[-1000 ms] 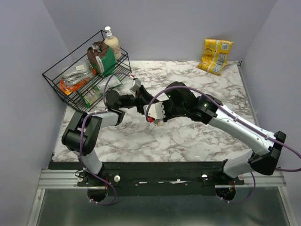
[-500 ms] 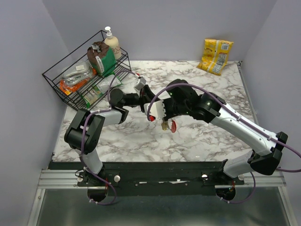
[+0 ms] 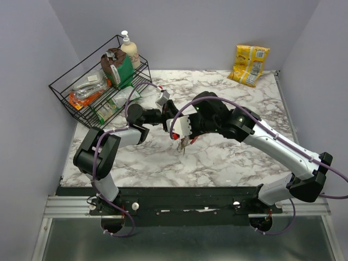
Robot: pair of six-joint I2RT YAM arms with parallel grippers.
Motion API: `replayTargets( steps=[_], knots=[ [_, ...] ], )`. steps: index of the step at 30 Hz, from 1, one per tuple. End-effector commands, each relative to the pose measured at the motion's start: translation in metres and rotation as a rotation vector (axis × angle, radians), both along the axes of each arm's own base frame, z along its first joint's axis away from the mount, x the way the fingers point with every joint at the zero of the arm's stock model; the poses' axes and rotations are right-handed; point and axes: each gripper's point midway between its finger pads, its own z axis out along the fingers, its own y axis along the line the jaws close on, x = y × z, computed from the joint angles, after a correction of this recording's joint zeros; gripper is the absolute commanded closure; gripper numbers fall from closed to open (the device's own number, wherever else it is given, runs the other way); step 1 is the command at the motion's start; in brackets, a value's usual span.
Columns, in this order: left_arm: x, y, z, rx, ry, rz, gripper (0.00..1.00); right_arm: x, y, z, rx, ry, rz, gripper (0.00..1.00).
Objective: Remove the keys from the keyring
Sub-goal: Remove the key from the keyring.
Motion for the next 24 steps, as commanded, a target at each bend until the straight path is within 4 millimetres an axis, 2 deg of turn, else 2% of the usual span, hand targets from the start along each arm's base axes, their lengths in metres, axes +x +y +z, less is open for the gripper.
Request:
replayTargets(
  steps=[1,9,10,14,19,24],
  knots=[
    [-0.0221,0.0078,0.0444,-0.155,-0.336,-0.011,0.5,0.0066,-0.0036,0.0048,0.013,-0.035,-0.027,0.99],
    [-0.0224,0.0086,0.0415,-0.151,-0.339,-0.008,0.51,0.0124,-0.0076,0.0033,0.012,-0.044,-0.044,0.99],
    [-0.0225,0.0086,0.0418,-0.151,-0.339,-0.01,0.53,0.0116,-0.0072,0.0037,0.015,-0.043,-0.042,0.99],
    [-0.023,0.0092,0.0417,-0.149,-0.341,-0.012,0.72,0.0135,-0.0069,0.0038,0.016,-0.044,-0.047,0.99],
    [-0.0234,0.0089,0.041,-0.149,-0.339,-0.012,0.74,0.0142,-0.0067,0.0027,0.014,-0.042,-0.047,0.99],
    [-0.0233,0.0096,0.0421,-0.152,-0.339,-0.007,0.8,0.016,-0.0066,0.0008,0.008,-0.042,-0.05,0.99]
  ],
)
